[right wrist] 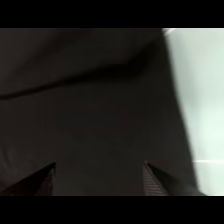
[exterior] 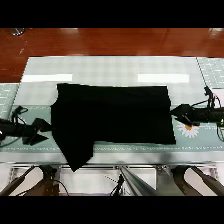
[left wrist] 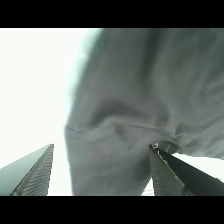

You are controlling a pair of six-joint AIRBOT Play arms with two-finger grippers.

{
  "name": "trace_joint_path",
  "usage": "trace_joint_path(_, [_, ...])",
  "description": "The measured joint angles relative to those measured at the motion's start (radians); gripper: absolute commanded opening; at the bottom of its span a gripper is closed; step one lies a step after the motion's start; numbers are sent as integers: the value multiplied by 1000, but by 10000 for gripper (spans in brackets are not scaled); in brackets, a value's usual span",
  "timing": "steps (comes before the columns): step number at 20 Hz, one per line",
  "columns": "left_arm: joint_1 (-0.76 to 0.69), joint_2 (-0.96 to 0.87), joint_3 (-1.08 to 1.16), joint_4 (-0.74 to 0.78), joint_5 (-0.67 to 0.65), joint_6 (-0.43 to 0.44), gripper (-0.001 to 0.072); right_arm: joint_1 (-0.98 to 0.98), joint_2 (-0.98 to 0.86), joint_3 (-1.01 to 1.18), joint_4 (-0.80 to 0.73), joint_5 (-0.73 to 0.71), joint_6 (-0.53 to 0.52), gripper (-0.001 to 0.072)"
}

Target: Fold the shirts.

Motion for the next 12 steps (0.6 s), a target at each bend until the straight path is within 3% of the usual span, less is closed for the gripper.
trace_joint_path(4, [-38, 26, -114, -71, 44, 33, 700, -2, 56, -76, 69, -15, -28, 621])
trace_joint_path(12, [-177, 30, -157, -112, 90, 14, 695, -5, 76, -102, 119, -13, -48, 621])
